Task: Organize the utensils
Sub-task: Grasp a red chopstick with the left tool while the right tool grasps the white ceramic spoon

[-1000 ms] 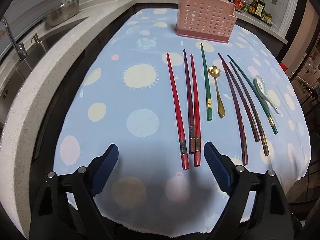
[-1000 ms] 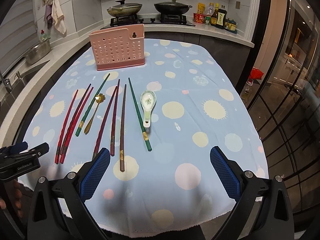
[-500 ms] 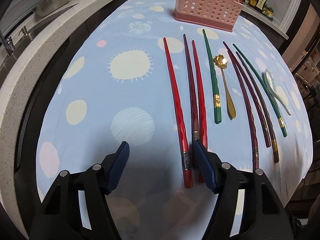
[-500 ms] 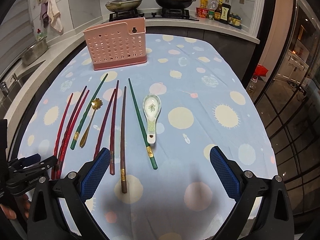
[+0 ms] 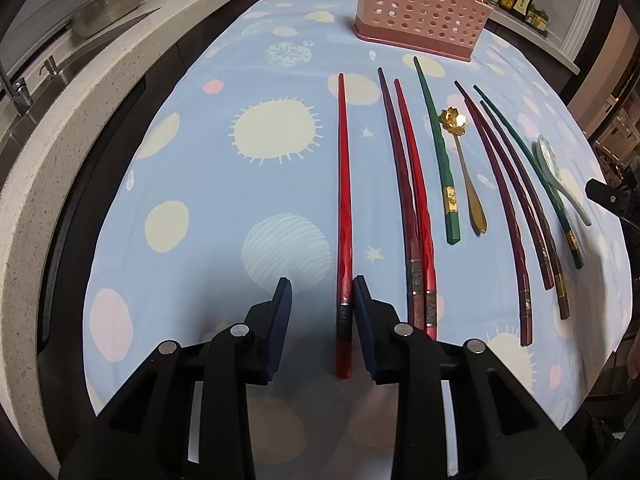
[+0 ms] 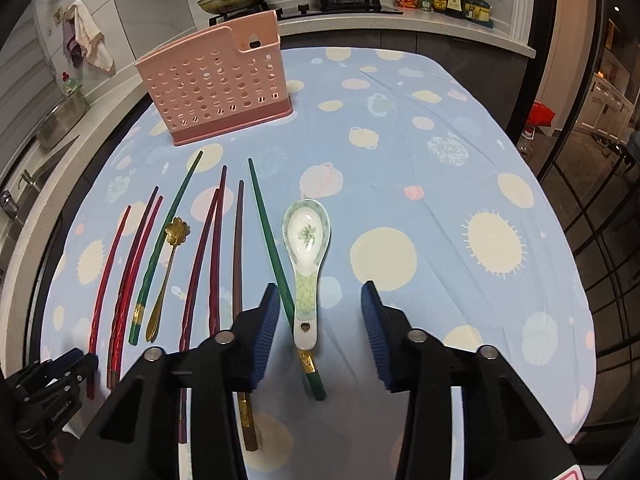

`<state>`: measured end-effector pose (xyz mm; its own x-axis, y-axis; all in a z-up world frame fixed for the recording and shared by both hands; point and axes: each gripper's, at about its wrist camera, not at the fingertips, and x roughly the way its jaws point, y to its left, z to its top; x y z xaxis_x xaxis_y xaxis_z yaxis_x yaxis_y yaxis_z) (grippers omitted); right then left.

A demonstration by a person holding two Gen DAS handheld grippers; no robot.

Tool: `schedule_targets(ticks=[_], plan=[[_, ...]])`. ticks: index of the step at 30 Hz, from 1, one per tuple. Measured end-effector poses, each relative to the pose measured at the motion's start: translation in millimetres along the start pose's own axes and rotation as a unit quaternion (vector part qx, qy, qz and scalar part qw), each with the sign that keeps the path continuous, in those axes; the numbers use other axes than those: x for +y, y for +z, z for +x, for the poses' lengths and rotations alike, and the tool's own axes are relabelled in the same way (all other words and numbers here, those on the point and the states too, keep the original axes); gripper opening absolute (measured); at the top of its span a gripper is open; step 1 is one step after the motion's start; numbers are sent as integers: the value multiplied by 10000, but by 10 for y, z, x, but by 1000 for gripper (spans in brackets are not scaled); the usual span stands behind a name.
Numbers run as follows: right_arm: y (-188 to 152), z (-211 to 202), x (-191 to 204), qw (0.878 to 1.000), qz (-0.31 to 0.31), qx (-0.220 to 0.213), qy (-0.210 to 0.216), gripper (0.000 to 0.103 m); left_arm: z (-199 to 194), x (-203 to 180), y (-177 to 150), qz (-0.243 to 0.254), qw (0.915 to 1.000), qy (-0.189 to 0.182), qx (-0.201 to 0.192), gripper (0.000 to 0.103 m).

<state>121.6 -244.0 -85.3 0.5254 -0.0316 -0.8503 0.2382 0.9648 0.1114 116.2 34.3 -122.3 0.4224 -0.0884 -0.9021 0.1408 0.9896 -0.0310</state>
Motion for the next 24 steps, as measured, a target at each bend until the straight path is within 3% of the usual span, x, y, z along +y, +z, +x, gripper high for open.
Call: schedule_targets(ticks=[8,24], plan=[[-1,266,-54,9988,262,295,287,17,6,-14,9,20,10000,33,23,29],[-150,332,-97,9976,318,349,516,11,-14,-28,-22,18,10000,15,-28,29]])
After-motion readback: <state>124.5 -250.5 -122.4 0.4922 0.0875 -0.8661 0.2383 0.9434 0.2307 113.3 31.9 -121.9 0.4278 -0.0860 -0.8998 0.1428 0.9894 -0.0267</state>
